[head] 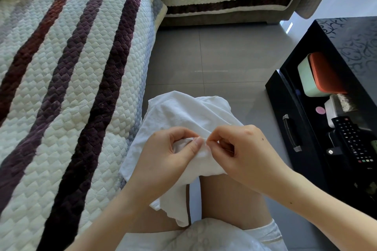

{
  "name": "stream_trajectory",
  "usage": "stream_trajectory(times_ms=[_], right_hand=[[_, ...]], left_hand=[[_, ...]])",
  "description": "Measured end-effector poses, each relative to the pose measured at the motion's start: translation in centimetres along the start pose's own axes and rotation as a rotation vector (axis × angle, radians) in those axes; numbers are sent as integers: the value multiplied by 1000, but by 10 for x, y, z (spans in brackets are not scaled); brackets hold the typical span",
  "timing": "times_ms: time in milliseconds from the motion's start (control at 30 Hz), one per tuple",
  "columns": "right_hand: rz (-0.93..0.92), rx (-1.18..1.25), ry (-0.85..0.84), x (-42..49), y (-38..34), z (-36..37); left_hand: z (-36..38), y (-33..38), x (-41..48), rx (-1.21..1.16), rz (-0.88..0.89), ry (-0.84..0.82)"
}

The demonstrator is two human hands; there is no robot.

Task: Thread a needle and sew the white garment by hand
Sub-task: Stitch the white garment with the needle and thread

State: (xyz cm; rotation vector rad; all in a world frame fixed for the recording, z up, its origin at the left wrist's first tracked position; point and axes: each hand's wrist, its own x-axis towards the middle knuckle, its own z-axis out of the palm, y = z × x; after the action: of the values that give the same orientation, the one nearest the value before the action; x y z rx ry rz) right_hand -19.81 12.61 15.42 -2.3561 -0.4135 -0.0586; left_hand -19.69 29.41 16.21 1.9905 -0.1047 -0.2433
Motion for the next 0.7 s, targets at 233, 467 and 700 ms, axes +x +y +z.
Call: stream_trajectory(times_ms=[233, 467, 700], right_hand=[[70, 169, -20, -1, 3, -6], [151, 398, -59, -2, 2, -12], [248, 606, -108, 0, 6, -14]], left_hand=[[0, -3, 2, -78, -142, 42], [-1, -4, 4, -128, -194, 44], [-4, -2, 5, -375, -317, -56]])
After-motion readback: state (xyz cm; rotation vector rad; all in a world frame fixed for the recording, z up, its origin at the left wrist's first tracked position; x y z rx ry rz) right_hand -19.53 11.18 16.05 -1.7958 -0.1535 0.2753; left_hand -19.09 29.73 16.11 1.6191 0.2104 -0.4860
